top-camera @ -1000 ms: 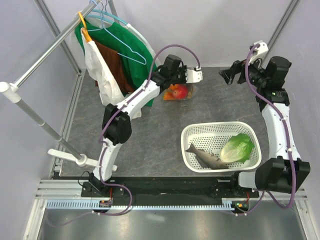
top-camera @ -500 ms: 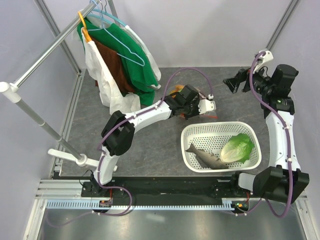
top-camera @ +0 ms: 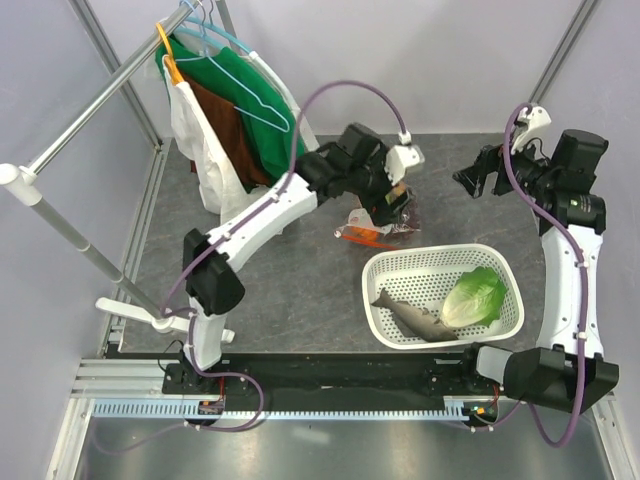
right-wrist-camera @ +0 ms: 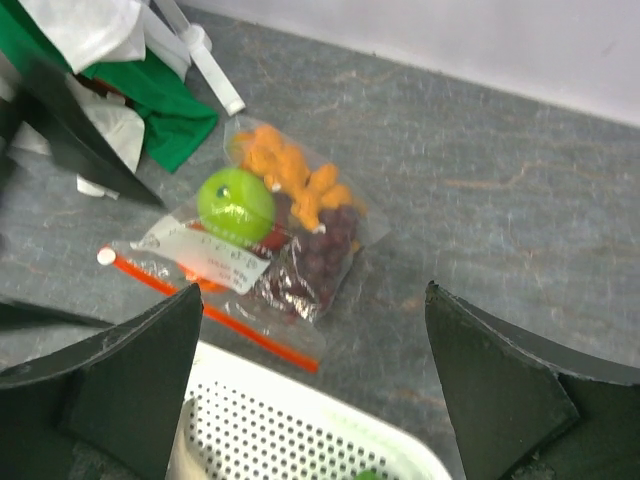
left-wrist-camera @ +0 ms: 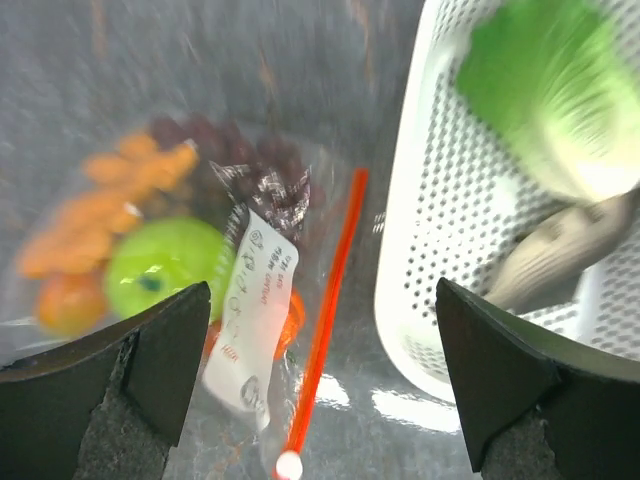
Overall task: Place the food in the zip-top bag and seal the zipper
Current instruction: Place the zipper food storage bag at the center of the board, then reset both arms
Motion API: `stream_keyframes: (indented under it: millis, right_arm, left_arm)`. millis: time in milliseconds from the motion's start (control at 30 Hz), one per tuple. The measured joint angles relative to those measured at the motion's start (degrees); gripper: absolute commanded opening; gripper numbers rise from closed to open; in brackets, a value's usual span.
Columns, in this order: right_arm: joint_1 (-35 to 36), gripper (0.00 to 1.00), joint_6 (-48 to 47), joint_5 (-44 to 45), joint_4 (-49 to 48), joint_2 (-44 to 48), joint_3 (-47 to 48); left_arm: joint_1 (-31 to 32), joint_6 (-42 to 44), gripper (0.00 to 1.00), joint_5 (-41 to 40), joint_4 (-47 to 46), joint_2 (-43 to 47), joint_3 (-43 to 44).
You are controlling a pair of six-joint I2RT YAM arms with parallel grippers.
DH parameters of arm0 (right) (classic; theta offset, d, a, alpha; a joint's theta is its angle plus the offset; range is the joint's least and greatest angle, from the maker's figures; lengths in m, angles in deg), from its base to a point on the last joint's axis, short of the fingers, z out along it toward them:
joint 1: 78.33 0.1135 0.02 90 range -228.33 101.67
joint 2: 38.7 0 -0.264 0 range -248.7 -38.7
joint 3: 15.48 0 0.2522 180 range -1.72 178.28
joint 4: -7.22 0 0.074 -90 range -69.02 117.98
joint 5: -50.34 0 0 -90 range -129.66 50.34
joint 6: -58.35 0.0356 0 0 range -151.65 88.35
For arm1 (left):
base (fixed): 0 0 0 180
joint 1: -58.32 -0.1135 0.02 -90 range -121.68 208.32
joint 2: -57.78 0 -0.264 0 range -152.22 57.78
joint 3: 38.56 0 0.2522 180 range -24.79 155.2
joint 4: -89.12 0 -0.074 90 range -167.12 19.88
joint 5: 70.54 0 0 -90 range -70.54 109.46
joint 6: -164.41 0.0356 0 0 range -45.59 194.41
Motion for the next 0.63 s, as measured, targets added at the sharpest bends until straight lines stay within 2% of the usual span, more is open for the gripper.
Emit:
stream_keyframes:
  millis: [100,233,467,633]
  right_arm:
    - [-0.4,0.98,-0.5,1.2,3.3,1.4,0.0]
    - [-0.4,0.98,-0.3,3.2,4.9,4.3,-2.3]
    - [-0.4,0.98,0.0,6.4,6.3,10.2,-12.1]
    - [-0.4,0.98,0.0,6.9,7.8,12.1,-15.8]
  left_arm:
    - [-1.4,-2.7,1.0,2.6,3.9,2.5,6.6]
    - [-4.6,-5.2,1.0,4.0,8.6,7.8,8.1]
    - [-6.1,-7.1,1.0,3.3,12.4,14.9,-0.7]
    - [-5.6,-7.2,1.0,2.2,14.9,13.7,-4.3]
